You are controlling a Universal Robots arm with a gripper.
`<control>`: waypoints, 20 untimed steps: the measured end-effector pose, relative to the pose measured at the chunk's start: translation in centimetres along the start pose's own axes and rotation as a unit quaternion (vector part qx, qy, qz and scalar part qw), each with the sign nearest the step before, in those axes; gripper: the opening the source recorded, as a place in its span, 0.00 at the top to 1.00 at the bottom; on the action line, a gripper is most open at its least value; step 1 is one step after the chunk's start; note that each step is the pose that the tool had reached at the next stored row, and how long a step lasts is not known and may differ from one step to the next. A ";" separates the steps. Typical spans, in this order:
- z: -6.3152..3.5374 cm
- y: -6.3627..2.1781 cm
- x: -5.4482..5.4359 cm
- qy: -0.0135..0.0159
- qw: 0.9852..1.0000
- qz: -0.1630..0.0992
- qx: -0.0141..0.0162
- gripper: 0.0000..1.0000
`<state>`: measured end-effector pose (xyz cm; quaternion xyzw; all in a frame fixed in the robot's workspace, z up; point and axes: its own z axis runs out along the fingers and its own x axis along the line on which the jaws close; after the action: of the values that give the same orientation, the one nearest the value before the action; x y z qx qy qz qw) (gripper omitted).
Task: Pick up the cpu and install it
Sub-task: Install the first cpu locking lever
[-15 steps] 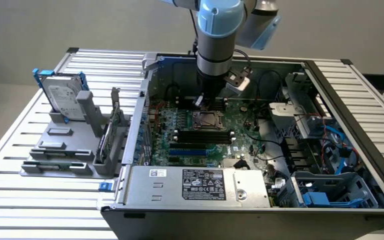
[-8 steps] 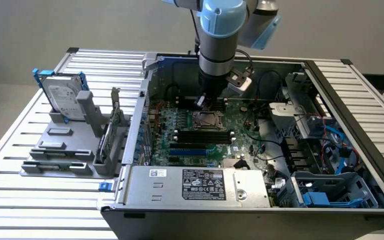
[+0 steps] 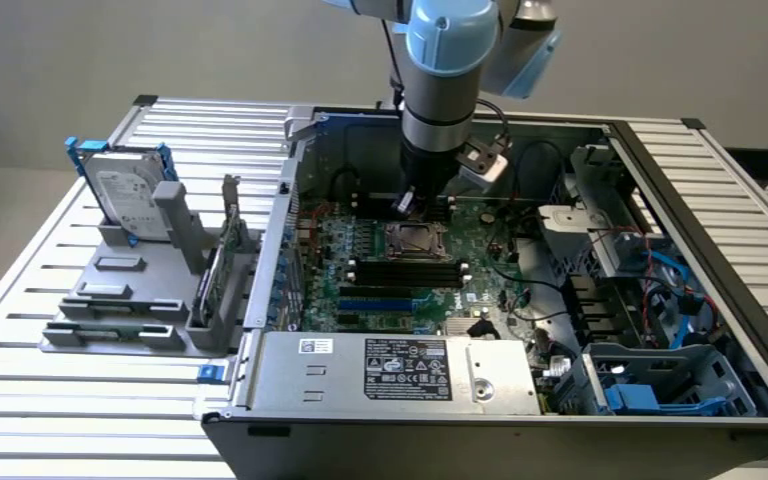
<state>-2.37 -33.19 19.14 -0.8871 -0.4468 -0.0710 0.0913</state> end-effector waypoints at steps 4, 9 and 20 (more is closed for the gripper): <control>0.02 0.03 0.0 0.000 1.000 0.000 0.000 0.89; 0.01 0.09 0.0 0.000 1.000 0.000 0.000 0.89; -0.30 0.25 -0.1 -0.004 1.000 0.003 0.007 0.89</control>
<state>-2.24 -33.46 19.39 -0.8881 -0.4448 -0.0645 0.0960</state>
